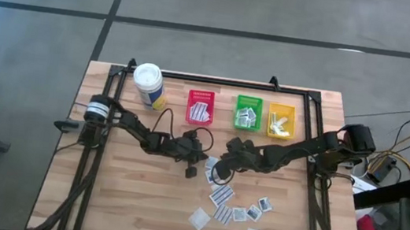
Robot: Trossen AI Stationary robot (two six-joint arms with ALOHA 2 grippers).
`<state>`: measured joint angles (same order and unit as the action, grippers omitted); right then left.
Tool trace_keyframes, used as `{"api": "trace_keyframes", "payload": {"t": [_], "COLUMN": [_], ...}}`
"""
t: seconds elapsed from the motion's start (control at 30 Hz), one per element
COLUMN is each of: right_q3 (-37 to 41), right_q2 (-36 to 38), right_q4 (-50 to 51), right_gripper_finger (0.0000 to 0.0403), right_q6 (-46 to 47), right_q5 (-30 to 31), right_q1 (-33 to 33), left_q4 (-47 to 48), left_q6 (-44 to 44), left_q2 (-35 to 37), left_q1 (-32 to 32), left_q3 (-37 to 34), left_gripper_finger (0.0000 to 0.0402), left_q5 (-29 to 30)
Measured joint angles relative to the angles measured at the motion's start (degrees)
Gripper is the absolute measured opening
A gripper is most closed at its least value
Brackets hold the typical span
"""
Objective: Pick & Place First Aid Supplies
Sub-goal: Put the alcohol pad in the green bin
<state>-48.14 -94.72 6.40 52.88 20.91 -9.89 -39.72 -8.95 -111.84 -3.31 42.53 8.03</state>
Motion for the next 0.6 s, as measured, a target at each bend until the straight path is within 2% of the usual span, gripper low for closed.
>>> {"api": "trace_keyframes", "payload": {"t": [0.3, 0.6], "right_q3": [-0.07, -0.07], "right_q2": [-0.73, -1.05], "right_q4": [-0.85, -1.06], "right_gripper_finger": [0.0059, 0.0093], "right_q6": [0.11, 1.0], "right_q5": [-0.38, -2.97], "right_q1": [0.02, 0.03], "left_q4": [1.24, 6.48], "left_q6": [-4.21, -9.16], "left_q2": [-0.13, -0.1], "left_q1": [0.15, 0.31], "left_q3": [-0.67, -1.25], "left_gripper_finger": [0.0, 0.0], "left_q5": [0.0, 3.07]}}
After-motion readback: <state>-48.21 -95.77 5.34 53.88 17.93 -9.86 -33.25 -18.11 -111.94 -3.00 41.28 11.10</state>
